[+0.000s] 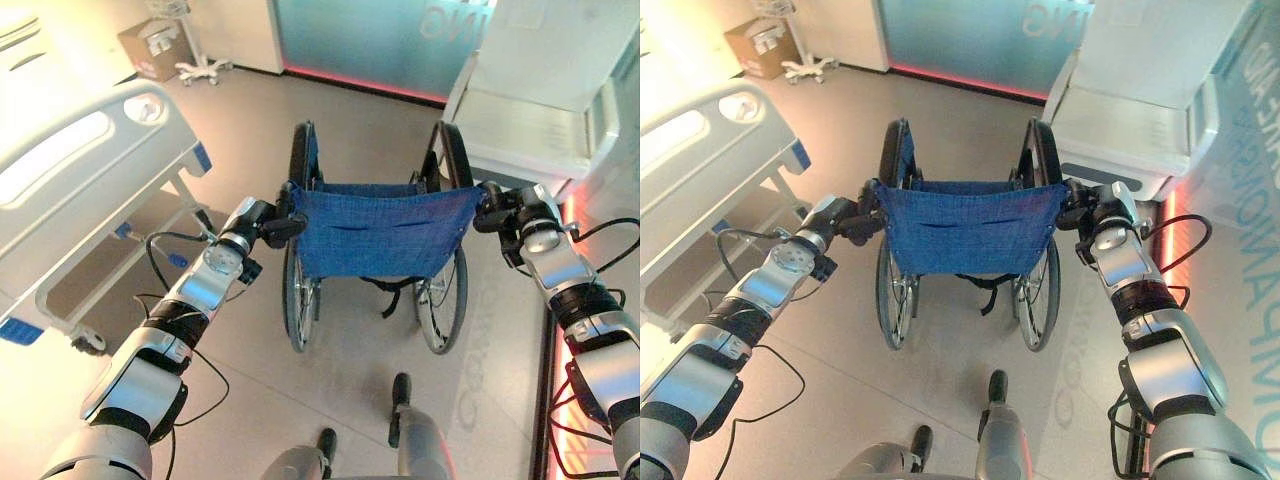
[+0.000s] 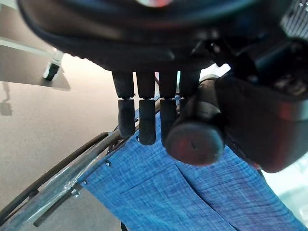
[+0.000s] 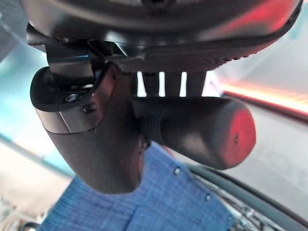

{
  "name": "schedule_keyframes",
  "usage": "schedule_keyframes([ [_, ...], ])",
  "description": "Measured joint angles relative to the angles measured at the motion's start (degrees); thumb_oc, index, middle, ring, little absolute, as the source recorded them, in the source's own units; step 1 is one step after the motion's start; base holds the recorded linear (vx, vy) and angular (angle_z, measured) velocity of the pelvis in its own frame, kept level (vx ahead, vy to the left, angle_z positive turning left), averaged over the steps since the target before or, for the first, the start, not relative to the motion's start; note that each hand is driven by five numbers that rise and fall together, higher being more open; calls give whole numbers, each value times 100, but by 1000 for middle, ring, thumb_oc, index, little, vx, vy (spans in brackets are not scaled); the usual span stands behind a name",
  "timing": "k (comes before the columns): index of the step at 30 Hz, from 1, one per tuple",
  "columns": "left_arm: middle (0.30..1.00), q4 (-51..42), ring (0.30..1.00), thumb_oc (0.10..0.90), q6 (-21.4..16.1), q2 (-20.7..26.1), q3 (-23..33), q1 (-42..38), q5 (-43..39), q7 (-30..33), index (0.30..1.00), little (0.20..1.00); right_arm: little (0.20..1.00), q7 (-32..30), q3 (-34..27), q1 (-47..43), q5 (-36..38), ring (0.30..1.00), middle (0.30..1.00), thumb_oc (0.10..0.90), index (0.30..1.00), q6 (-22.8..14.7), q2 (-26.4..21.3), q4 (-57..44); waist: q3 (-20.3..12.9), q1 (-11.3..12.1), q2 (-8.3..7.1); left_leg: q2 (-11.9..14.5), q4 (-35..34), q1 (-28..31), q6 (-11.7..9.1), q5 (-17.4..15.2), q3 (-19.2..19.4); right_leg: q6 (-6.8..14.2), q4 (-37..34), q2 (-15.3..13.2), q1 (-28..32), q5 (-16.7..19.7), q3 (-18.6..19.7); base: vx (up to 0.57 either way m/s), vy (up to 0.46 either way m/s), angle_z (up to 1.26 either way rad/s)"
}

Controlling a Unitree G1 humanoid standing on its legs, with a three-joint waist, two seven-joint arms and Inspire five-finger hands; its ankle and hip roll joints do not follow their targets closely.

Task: Push the wheelchair next to the bed

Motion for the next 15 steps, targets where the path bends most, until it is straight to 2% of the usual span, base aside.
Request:
schedule_keyframes([
  [1, 300, -9, 300, 400, -13, 15, 39, -34, 0, -12, 300, 300, 300, 30, -39, -51, -24, 300, 300, 400, 300, 12, -10, -18, 27, 3, -35, 31, 11, -3, -67, -38, 1, -78, -120, 29, 88, 173, -9, 406, -334, 61],
  [2, 300, 13, 300, 400, -3, -3, 110, -159, 0, -8, 300, 300, 300, 47, -30, -265, -33, 300, 300, 400, 300, -18, -50, 44, 131, -1, 33, 188, 123, -12, -69, -126, 36, -101, -70, 110, 82, 203, -222, 426, -324, 49],
  [3, 300, 31, 300, 400, 31, -47, 115, -243, 0, -3, 300, 300, 300, 76, -5, -436, -36, 300, 300, 400, 300, -21, -102, 125, 183, 25, 99, 223, 638, -70, -212, -248, 247, -297, 13, 131, 80, 317, -375, 535, -405, 48],
  [4, 300, 47, 300, 400, 53, -104, 102, -247, -7, -4, 300, 300, 300, 98, 82, -504, -52, 300, 300, 400, 300, -29, -169, 182, 200, 68, 163, 258, 1065, 36, -347, -581, 463, -512, 216, 155, 95, 189, -487, 527, -405, 36],
  [5, 300, 44, 300, 400, 72, -121, 90, -241, -9, -17, 300, 300, 300, 114, 153, -504, -39, 300, 300, 400, 300, -30, -222, 181, 199, 74, 212, 313, 1095, 155, -357, -726, 566, -631, 299, 210, 136, 117, -535, 419, -337, 43],
  [6, 300, -4, 300, 400, 97, -141, 80, -199, -11, -95, 300, 300, 300, 202, 175, -467, -30, 300, 300, 400, 300, -22, -308, 183, 130, 64, 407, 585, 548, 512, -443, -939, 668, -863, 440, 362, 227, -37, -726, 348, -305, 47],
  [7, 300, -166, 300, 400, 90, -117, 131, -56, -14, -129, 300, 300, 300, 270, 190, -434, -25, 300, 300, 400, 300, -20, -317, 185, 121, 93, 358, 797, 183, 789, -546, -787, 757, -943, 475, 454, 324, -153, -824, 312, -284, 39],
  [9, 300, -275, 300, 400, 79, -129, 226, 28, -22, -111, 300, 300, 300, 302, 178, -422, -23, 300, 300, 400, 300, -34, -334, 187, 109, 174, 354, 929, 100, 827, -628, -674, 833, -1040, 498, 536, 384, -242, -923, 201, -194, 22],
  [11, 300, -274, 300, 400, 74, -161, 182, 36, -56, -46, 300, 300, 300, 325, 171, -399, -20, 300, 300, 400, 300, -42, -359, 200, -43, 131, 324, 999, 68, 748, -700, -502, 936, -1168, 448, 515, 380, -286, -1154, 198, -215, 44],
  [13, 300, -237, 300, 400, 81, -174, 66, 6, -78, 61, 300, 300, 300, 323, 173, -401, -27, 300, 300, 400, 300, -81, -381, 199, -94, 78, 278, 1001, 253, 575, -796, -257, 1204, -1220, 335, 469, 481, -314, -1303, 307, -276, 37],
  [15, 300, -93, 300, 400, 76, -257, -5, -15, -77, 109, 300, 300, 300, 311, 198, -368, -27, 300, 300, 400, 300, -87, -355, 259, -95, 79, 266, 1036, 987, 263, -847, -185, 1394, -1273, 75, 525, 765, -311, -1399, 353, -174, 27],
])
